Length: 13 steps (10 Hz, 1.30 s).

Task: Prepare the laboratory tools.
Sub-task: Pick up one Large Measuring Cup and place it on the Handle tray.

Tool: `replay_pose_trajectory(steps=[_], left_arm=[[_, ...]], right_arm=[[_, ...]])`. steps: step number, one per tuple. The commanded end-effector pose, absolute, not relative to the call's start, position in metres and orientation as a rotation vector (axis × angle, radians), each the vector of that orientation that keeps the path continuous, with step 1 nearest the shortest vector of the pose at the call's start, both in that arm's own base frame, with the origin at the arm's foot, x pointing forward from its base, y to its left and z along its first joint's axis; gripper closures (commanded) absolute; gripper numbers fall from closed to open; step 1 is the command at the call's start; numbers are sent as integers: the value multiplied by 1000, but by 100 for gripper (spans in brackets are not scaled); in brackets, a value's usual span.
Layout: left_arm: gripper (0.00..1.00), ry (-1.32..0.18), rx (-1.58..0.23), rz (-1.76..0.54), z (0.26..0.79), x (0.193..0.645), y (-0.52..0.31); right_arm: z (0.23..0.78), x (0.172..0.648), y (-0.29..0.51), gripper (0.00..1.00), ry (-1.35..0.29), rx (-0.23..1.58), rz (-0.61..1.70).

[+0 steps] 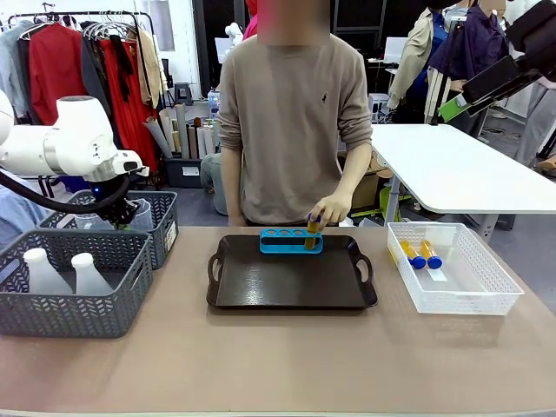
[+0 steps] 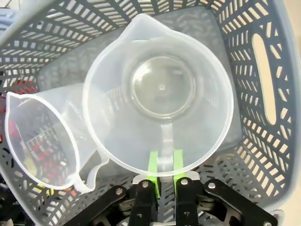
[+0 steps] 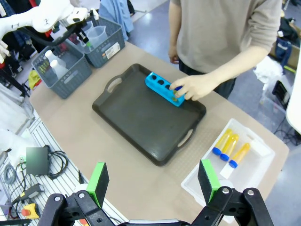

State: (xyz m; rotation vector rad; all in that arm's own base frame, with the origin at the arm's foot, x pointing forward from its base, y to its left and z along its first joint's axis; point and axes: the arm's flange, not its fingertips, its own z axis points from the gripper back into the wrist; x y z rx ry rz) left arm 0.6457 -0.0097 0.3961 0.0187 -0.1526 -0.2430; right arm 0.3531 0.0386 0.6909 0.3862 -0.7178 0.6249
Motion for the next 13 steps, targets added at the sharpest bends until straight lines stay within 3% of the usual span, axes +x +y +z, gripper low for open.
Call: replay_pose_trajectory(steps=[1,3,7,13], left_arm=[[100,-176,41,-238,410,639,-5],[100,-185,44,-292,453,624,-8],[100,-202,8,-559,590,572,-26],[100,-267,-9,-914,706,505,-46]], right_arm=[[691,353,39,0,-720,399,631],[691,353,39,0,-720,399,631],[691,353,39,0,-720,399,631],[691,353,39,0,-720,399,631]])
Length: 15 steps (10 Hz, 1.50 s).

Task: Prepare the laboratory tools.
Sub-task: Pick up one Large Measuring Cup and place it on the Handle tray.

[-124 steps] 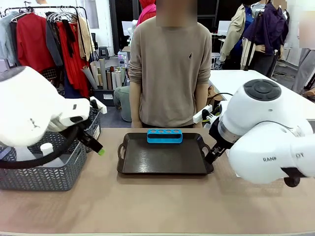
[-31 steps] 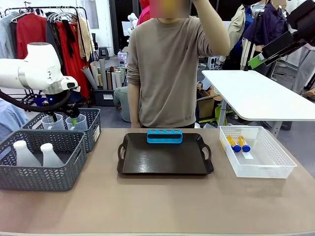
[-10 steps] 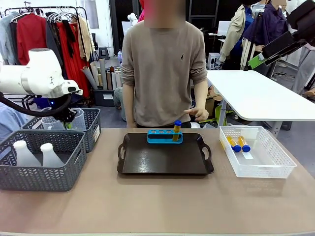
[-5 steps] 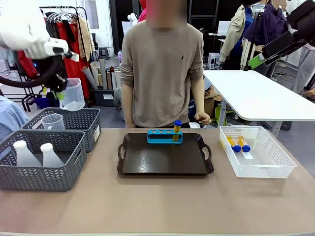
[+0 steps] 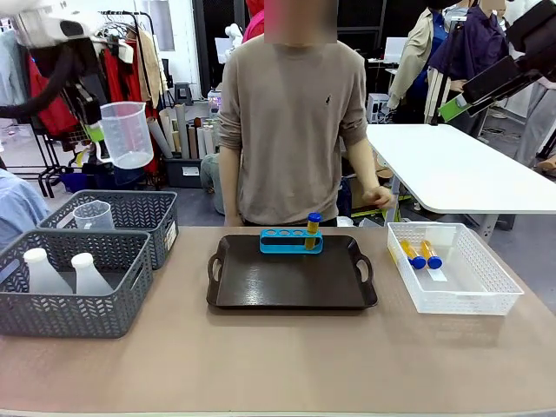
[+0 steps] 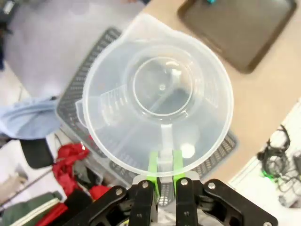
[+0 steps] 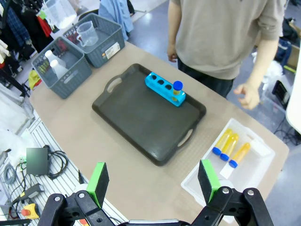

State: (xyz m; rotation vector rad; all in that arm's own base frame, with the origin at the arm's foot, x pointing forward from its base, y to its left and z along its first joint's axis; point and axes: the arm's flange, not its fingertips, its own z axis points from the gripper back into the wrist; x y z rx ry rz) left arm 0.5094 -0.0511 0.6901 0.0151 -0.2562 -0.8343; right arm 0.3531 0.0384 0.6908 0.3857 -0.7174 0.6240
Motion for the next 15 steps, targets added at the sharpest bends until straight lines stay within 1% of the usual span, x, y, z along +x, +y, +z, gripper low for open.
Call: replay_pose_trajectory(steps=[1,4,6,7,8,15], left_arm=[[100,-270,13,-987,726,495,-55],[100,-235,-12,-1126,770,475,-71],[100,-263,-25,-1163,783,468,-80],[100,-296,-34,-1169,785,466,-79],[100,-244,7,-1137,777,460,-84],[100,-250,-1,-1145,778,464,-86]], right_arm=[[691,353,39,0,-720,399,631],[691,353,39,0,-720,399,631],[691,353,39,0,-720,399,631],[691,353,39,0,-720,399,631],[691,353,39,0,-720,399,631],[691,353,39,0,-720,399,631]])
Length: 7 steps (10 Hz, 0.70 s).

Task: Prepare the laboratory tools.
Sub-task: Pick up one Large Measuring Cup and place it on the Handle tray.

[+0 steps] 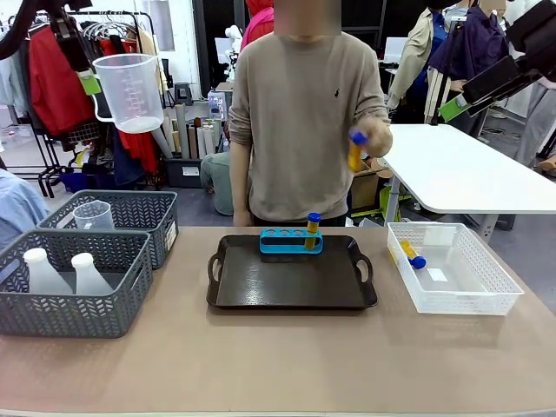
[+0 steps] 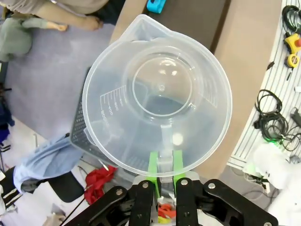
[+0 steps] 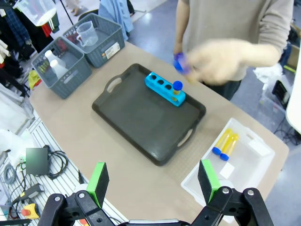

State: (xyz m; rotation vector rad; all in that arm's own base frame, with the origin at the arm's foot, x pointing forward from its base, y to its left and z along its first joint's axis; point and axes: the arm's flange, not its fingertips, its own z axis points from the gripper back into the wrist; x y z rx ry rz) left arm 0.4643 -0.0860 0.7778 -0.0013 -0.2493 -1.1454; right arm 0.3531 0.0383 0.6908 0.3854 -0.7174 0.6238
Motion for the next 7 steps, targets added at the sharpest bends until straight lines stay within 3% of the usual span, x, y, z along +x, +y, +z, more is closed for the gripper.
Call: replay_pose_trajectory(steps=[1,7], left_arm=[[100,-215,-25,-1222,784,459,-95],[100,-228,-9,-1286,795,451,-117]], right_arm=[[691,353,39,0,-720,399,631],[691,353,39,0,-720,399,631]])
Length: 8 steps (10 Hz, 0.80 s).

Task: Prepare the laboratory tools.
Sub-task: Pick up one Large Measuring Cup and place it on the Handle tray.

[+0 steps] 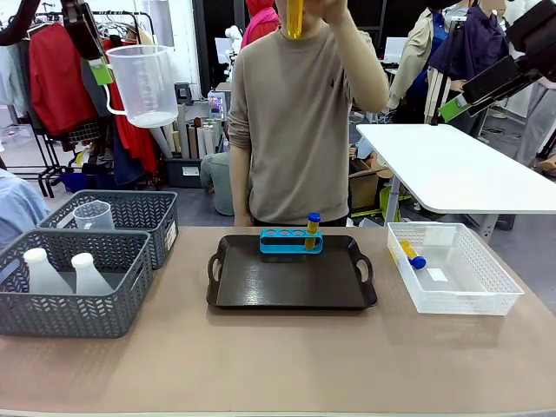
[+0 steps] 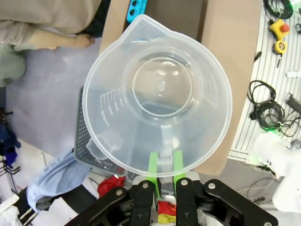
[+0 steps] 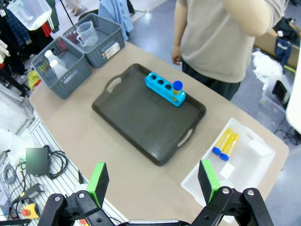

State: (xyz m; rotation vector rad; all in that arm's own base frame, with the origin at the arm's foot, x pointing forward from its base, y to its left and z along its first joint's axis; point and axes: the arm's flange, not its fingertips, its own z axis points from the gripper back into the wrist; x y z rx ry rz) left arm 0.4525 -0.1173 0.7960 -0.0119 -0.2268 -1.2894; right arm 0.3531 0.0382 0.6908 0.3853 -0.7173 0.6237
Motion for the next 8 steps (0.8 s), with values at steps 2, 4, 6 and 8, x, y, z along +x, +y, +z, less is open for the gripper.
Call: replay_pose_trajectory(steps=[2,4,6,8], left_arm=[[100,-228,-9,-1286,795,451,-117],[100,-195,-18,-1313,782,462,-129],[100,-149,-33,-1366,758,480,-154],[100,-131,-52,-1399,744,490,-169]], right_arm=[[691,353,39,0,-720,399,631],[691,353,39,0,-720,399,631],[691,353,39,0,-720,399,631],[691,353,39,0,-720,399,631]])
